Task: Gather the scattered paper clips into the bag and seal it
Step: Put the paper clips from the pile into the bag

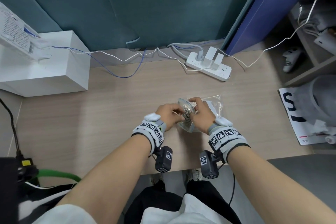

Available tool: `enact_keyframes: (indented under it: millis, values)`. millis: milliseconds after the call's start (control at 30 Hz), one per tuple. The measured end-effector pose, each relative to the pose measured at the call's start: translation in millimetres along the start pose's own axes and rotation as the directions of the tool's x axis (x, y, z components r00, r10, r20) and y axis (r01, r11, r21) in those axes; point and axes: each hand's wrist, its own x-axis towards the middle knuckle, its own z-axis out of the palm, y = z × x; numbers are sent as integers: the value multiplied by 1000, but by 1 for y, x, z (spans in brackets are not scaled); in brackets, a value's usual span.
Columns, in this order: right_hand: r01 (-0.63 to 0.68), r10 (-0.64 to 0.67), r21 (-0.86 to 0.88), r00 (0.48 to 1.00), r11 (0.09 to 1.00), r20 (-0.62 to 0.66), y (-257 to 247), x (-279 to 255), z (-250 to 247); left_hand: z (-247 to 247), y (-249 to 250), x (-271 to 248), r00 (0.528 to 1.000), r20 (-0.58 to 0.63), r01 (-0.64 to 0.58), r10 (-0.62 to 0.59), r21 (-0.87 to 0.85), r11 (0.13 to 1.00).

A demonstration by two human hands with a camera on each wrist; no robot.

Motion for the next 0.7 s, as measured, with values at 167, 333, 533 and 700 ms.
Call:
enact_keyframes:
  millis: [167, 333, 533, 700]
  values:
    - [-10, 10, -1, 1000, 1000, 12, 1, -5, -4, -12, -22, 6, 981, -175, -35, 79, 241, 970]
    - [-5, 5, 3, 1000, 1000, 12, 4, -6, -9, -37, -66, -1, 994, -89, -16, 68, 487, 873]
    - [9, -8, -21, 999, 1000, 32, 3, -5, -8, -40, -81, -17, 991, 79, -133, 107, 503, 854]
    - [16, -14, -33, 999, 999, 41, 0, -5, -8, -44, -77, -28, 980, 187, -153, 64, 517, 842]
